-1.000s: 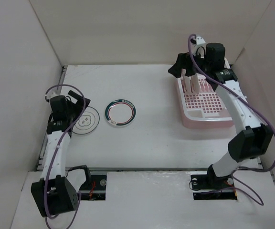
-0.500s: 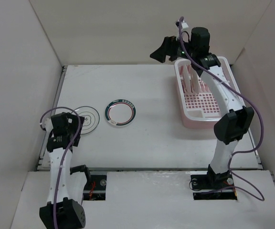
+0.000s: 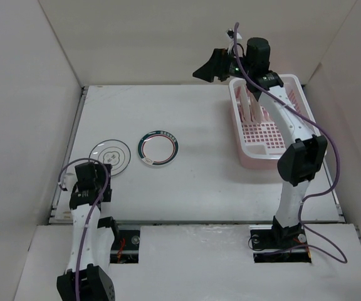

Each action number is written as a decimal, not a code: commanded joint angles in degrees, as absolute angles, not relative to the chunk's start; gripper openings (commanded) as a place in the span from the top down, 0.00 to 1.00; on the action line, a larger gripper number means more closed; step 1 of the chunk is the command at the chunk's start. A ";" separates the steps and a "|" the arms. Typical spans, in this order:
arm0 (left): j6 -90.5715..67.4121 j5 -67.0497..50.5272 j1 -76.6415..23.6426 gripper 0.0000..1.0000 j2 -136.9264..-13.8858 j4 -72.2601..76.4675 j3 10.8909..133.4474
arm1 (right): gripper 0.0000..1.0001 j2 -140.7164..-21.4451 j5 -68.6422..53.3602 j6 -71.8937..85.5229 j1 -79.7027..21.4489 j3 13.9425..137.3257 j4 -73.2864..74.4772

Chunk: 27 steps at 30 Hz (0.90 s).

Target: Load the plates into the dish rack

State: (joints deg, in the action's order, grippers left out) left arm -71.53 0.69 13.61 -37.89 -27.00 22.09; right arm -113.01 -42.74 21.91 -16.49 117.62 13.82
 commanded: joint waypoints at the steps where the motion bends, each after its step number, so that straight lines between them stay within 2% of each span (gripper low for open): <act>1: -73.21 3.69 13.71 0.08 -37.96 -23.12 21.80 | 0.00 -113.38 -45.79 23.12 -16.44 118.39 8.88; 4: -73.82 5.18 13.71 0.10 -39.72 -20.75 20.92 | 0.00 -113.99 -46.31 23.73 -16.44 118.39 8.35; 7: -74.36 5.79 13.71 0.17 -42.61 -16.54 18.55 | 0.00 -113.99 -46.32 23.73 -16.44 118.92 8.35; 13: -74.88 6.86 13.71 0.18 -51.67 -9.76 18.80 | 0.00 -113.47 -46.32 23.73 -16.44 118.92 8.35; 18: -76.11 6.86 13.71 0.27 -57.83 -5.55 19.95 | 0.00 -112.32 -46.32 23.73 -15.29 117.69 8.35; 20: -76.64 6.86 13.71 0.27 -58.62 -5.54 20.48 | 0.00 -111.72 -46.32 23.73 -15.29 117.69 7.82; 23: -76.64 6.86 13.71 0.33 -60.02 -5.01 21.01 | 0.00 -111.19 -46.32 23.73 -15.29 117.69 7.82; 26: -76.64 7.38 13.71 0.43 -61.52 -6.50 21.53 | 0.00 -111.18 -46.32 23.73 -14.77 117.69 7.82; 27: -76.64 7.38 13.71 0.50 -61.52 -6.50 21.53 | 0.01 -111.18 -46.32 23.73 -14.77 117.69 7.82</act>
State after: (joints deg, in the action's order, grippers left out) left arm -76.75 5.50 13.61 -60.29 -3.97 20.80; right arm -114.08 -45.08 23.59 -15.20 117.27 11.79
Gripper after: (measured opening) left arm 0.522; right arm 0.990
